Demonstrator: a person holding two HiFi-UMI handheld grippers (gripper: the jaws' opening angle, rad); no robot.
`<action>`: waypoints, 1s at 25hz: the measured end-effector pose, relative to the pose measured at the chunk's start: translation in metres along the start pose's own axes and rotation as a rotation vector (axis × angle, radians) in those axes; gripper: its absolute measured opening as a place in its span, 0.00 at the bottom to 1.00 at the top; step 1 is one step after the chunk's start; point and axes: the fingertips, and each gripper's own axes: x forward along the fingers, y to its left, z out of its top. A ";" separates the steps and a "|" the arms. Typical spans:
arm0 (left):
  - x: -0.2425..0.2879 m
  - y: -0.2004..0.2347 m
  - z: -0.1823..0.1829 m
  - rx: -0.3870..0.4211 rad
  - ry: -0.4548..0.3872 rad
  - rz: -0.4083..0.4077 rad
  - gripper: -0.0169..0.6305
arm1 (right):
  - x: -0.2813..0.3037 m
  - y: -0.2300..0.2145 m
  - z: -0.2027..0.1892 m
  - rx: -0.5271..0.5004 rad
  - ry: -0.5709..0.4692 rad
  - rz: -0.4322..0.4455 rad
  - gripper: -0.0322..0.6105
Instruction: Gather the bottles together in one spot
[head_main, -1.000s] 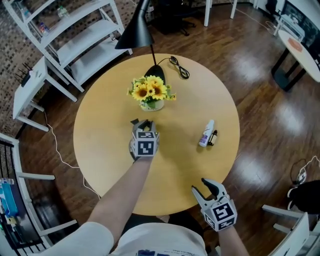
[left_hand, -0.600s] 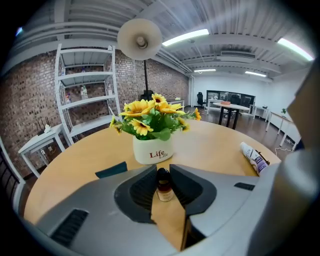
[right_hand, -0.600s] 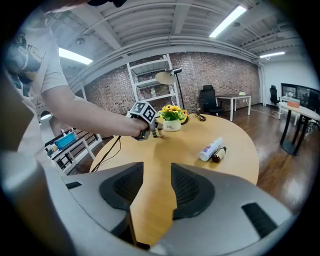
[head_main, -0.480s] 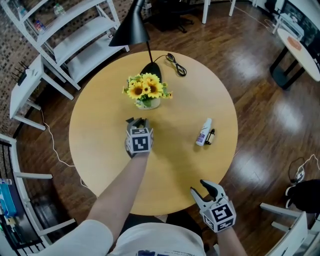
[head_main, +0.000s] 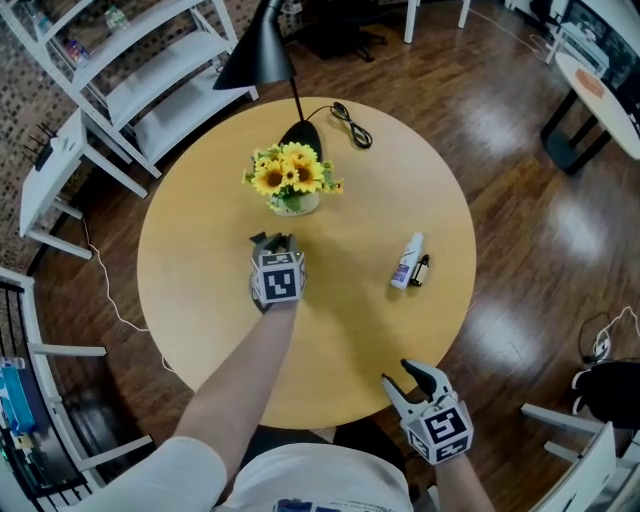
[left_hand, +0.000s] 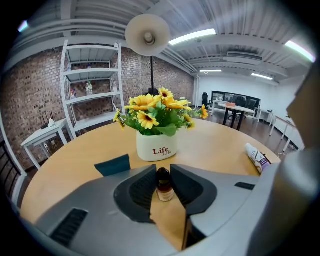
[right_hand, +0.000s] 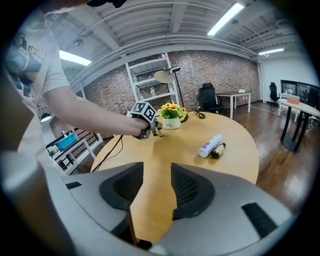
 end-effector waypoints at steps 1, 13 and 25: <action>0.000 0.000 0.000 0.009 -0.003 0.006 0.16 | 0.000 -0.001 0.000 0.000 0.001 -0.001 0.36; -0.031 -0.009 0.007 0.106 -0.069 0.025 0.19 | -0.005 0.002 0.003 -0.005 -0.014 0.017 0.36; -0.191 0.014 -0.015 0.026 -0.151 0.034 0.22 | -0.008 0.045 0.019 -0.142 -0.040 0.133 0.36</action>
